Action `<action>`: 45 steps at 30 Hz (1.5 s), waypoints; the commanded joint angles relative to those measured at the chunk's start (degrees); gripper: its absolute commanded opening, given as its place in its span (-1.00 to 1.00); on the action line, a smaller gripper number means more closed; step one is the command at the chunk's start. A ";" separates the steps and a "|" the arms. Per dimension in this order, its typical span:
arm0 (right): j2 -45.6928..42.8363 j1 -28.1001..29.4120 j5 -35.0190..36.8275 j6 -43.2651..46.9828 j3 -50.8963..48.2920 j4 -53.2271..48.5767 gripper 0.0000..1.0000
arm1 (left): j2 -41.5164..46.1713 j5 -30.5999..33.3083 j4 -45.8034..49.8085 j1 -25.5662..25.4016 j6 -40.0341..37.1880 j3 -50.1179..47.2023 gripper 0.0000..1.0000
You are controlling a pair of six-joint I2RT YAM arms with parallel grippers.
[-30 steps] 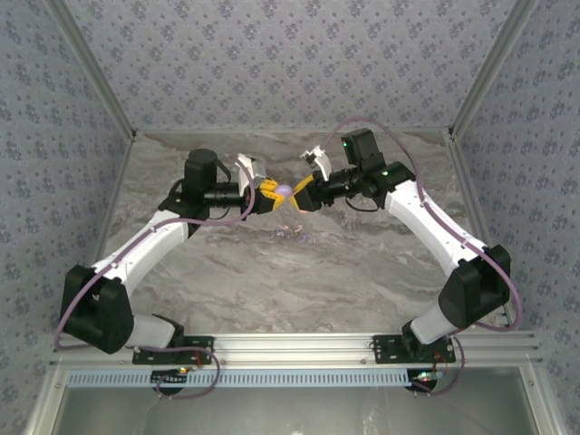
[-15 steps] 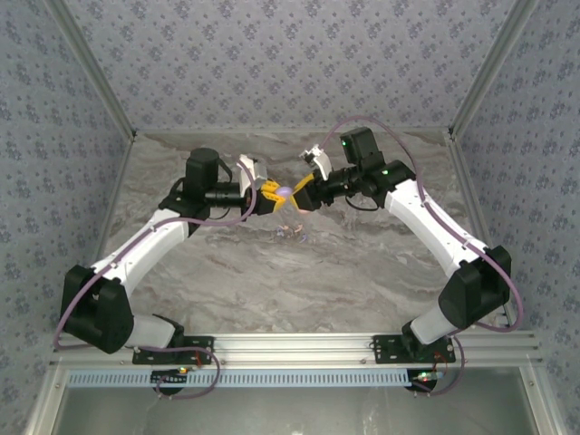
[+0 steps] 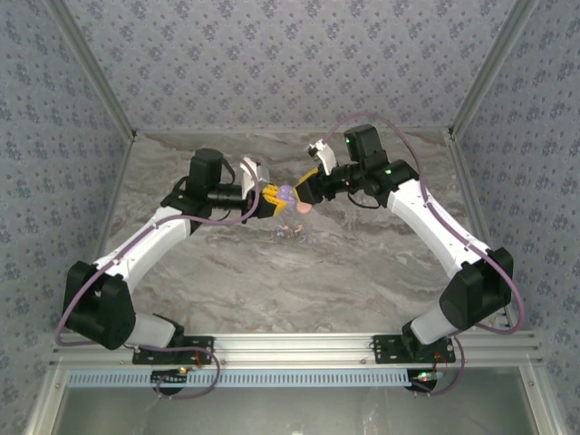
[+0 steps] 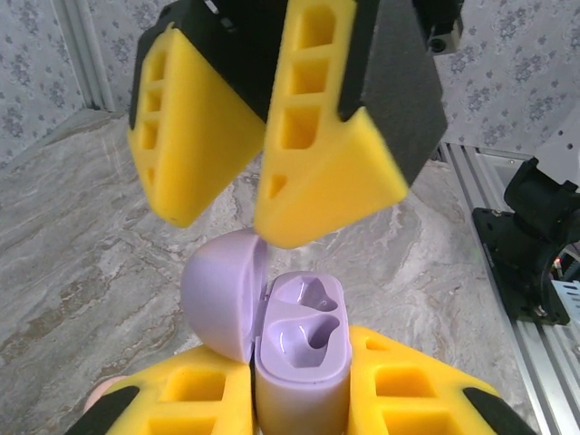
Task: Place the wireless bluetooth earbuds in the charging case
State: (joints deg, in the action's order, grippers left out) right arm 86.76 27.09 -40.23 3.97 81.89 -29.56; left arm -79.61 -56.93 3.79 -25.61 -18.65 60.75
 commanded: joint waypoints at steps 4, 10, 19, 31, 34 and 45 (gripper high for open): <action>-0.09 0.03 0.06 0.54 0.41 0.46 0.03 | -0.28 -6.59 1.66 -1.29 -2.09 3.13 -1.00; 2.23 1.42 -1.28 3.32 2.50 -3.57 0.04 | -1.24 -8.06 2.00 -1.55 -1.65 4.19 -1.00; 4.41 1.75 -2.96 3.62 3.91 -4.07 -0.03 | -1.50 -8.39 3.58 -1.97 -2.72 4.90 -1.00; 3.31 -1.39 -3.39 -0.73 1.52 -0.57 -0.29 | -1.46 -6.62 2.20 -1.96 -2.04 4.28 -1.00; 2.92 -1.27 -4.23 -0.37 1.70 -1.02 -0.16 | -2.40 -5.25 -0.56 -1.91 2.02 4.20 -1.00; -0.09 -1.94 -2.20 -0.01 0.33 -0.68 0.08 | -5.55 -3.06 -1.70 -1.55 6.22 5.59 -1.00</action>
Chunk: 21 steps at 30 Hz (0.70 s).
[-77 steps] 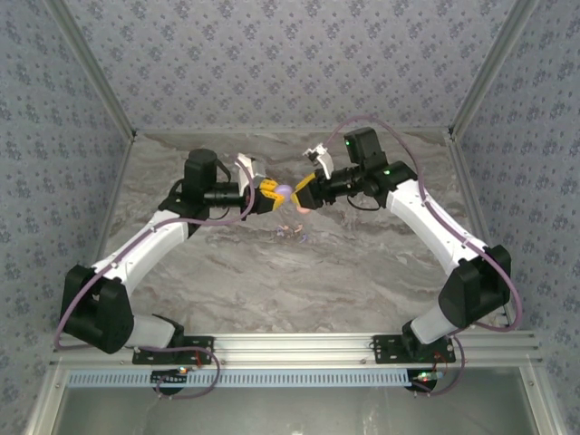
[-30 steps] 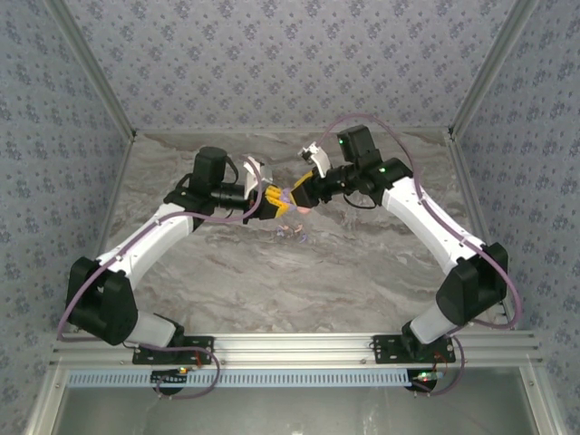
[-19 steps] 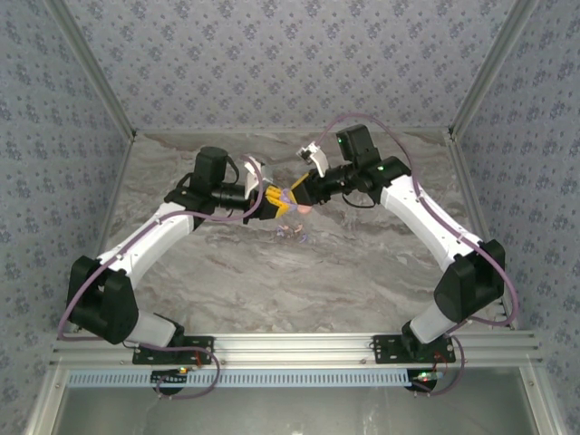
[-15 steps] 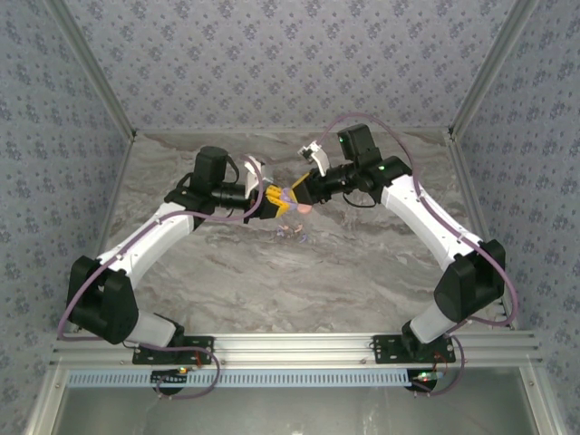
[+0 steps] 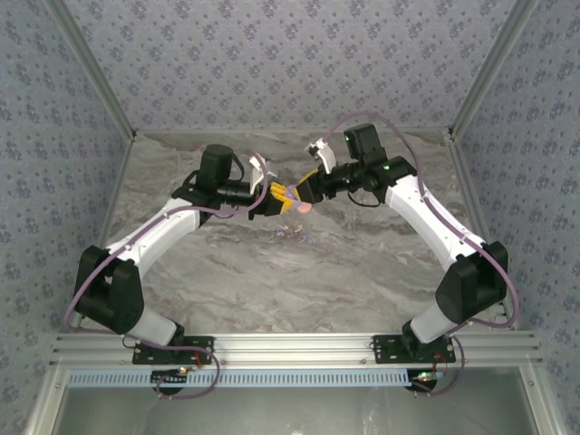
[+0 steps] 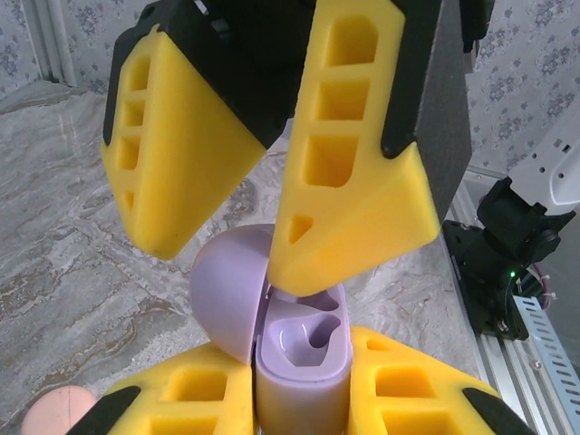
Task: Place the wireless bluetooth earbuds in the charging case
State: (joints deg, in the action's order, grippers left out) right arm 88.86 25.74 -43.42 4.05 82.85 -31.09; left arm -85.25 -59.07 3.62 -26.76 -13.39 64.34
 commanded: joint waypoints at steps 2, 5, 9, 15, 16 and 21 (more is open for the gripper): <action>-2.11 -0.62 0.79 0.22 -0.76 0.66 0.08 | 0.08 -0.90 -1.40 -0.39 0.98 2.07 -1.00; -1.59 -0.56 -0.05 0.99 -0.58 -0.33 0.09 | 0.07 -1.13 -1.40 -0.37 1.08 2.17 -1.00; -1.56 -0.42 -0.27 1.39 -0.71 -0.64 0.13 | 0.02 -0.56 -1.16 -0.28 1.32 2.37 -1.00; -2.45 -0.46 4.33 0.28 -1.35 0.62 0.15 | -0.09 1.14 -0.98 -0.22 1.51 2.14 -1.00; -2.55 -0.47 4.90 0.12 -1.46 0.76 0.15 | -0.13 1.15 -0.98 -0.22 1.52 2.11 -1.00; -2.15 -0.24 2.50 1.75 -1.11 -0.55 0.17 | -0.04 0.22 -0.98 -0.22 1.48 2.11 -1.00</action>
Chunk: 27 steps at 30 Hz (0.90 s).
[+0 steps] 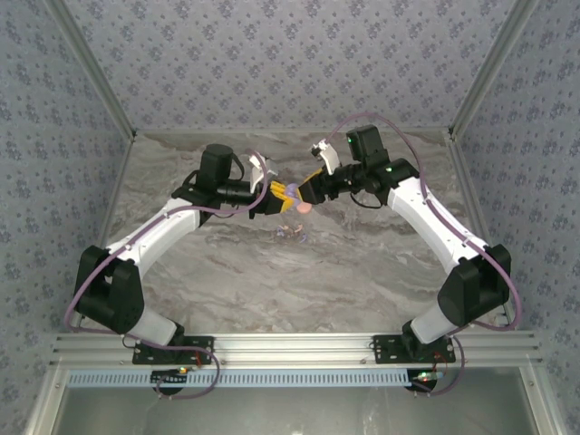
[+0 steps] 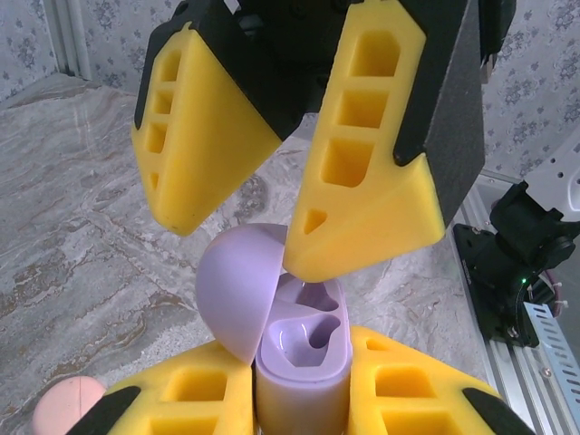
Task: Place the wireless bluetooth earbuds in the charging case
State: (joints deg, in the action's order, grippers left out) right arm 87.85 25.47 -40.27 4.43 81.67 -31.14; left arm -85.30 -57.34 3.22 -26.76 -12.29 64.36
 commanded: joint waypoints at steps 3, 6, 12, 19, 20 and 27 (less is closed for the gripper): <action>-0.13 0.83 -2.15 3.39 1.24 -2.88 0.17 | 0.13 -3.74 -0.43 -0.20 -0.06 2.05 -1.00; 0.94 1.46 -3.45 4.51 2.12 -4.50 0.16 | 0.20 -6.10 1.77 -0.54 -2.18 2.81 -1.00; 2.26 2.12 -7.22 5.72 3.65 -5.86 0.01 | -0.04 -6.33 7.27 -1.23 -6.39 4.62 -1.00; 2.80 2.24 -7.84 5.77 3.93 -6.04 -0.17 | -0.01 -6.54 8.17 -1.49 -7.69 4.90 -1.00; 3.00 2.37 -8.06 5.77 4.10 -6.27 -0.18 | -0.09 -6.57 8.45 -1.55 -7.95 4.92 -1.00; 3.66 2.16 -9.28 5.17 4.73 -5.92 -0.54 | -0.44 -6.42 9.37 -1.80 -8.80 5.33 -1.00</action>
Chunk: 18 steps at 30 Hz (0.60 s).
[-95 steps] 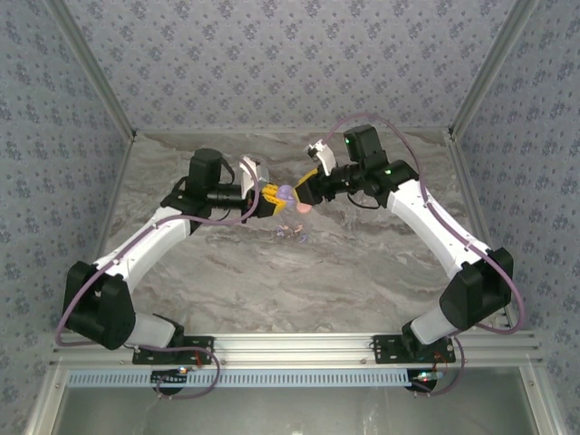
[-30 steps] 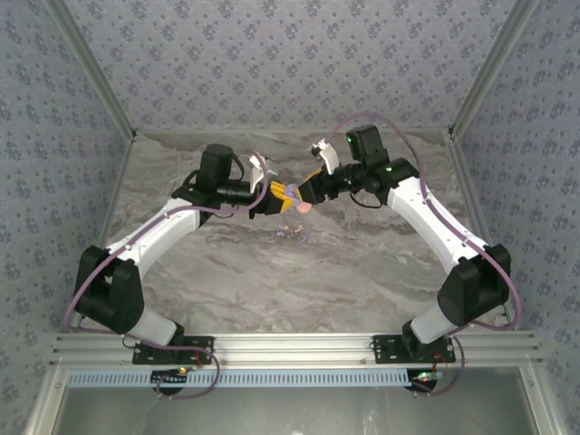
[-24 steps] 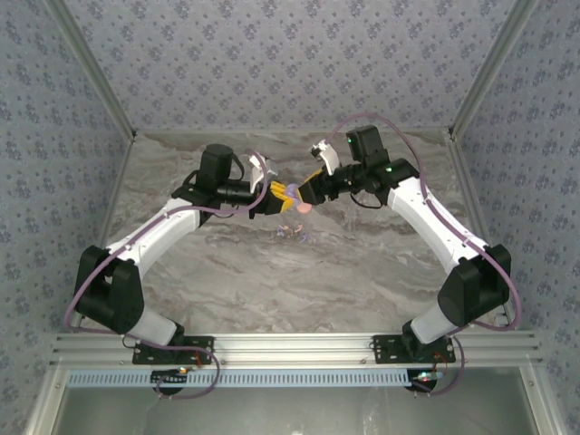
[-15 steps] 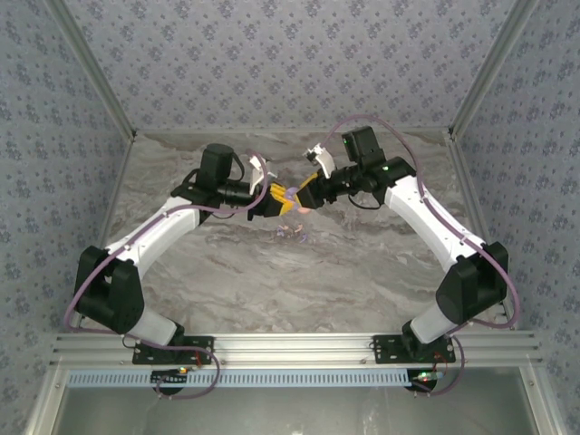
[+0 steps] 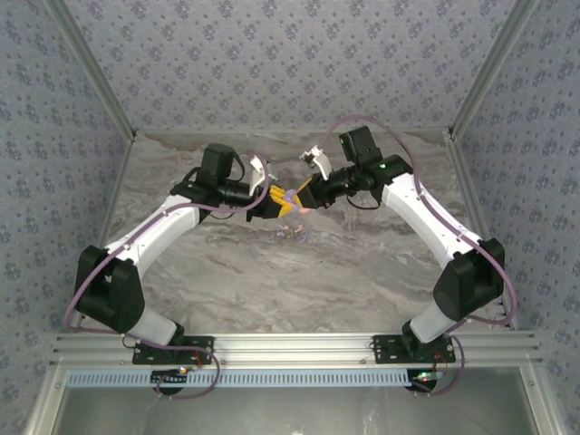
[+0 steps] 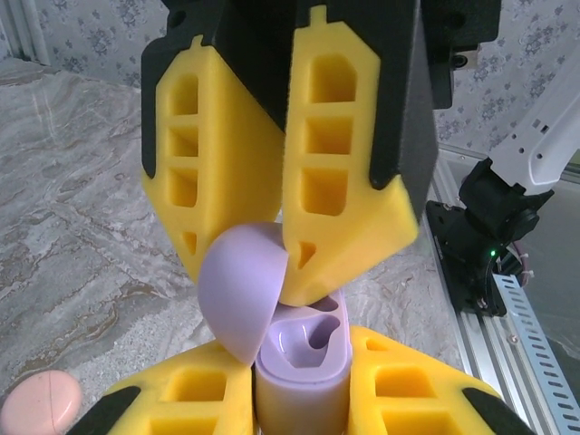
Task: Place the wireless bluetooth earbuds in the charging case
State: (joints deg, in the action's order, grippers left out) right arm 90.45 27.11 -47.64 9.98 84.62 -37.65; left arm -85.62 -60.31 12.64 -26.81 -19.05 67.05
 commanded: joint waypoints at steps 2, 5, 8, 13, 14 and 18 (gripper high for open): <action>0.43 -0.17 -2.79 -1.34 1.32 2.01 -0.61 | -0.31 -2.99 0.36 -1.80 -2.22 2.83 -1.00; -0.52 -1.17 -4.66 -2.67 0.47 2.95 -0.67 | -0.53 -2.10 0.37 -1.82 -1.96 2.74 -0.94; -1.39 -1.69 -5.45 -2.88 0.12 4.43 -0.69 | -0.60 -2.08 -0.41 -1.84 -1.19 2.39 -0.87; -2.35 -1.90 -5.96 -3.38 -0.72 5.54 -0.72 | -0.76 -1.40 -2.06 -1.78 0.77 2.18 -0.75; -2.54 -2.02 -5.98 -3.64 -0.90 5.80 -0.73 | -0.77 -1.17 -2.39 -1.76 1.17 2.12 -0.71; -3.10 -2.28 -6.03 -4.04 -1.36 6.37 -0.73 | -0.91 -0.11 -4.13 -1.77 2.98 1.99 -0.53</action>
State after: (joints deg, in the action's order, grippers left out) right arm 89.49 24.97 -51.48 7.92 83.48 -34.79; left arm -85.62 -60.18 10.37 -27.31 -17.28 68.01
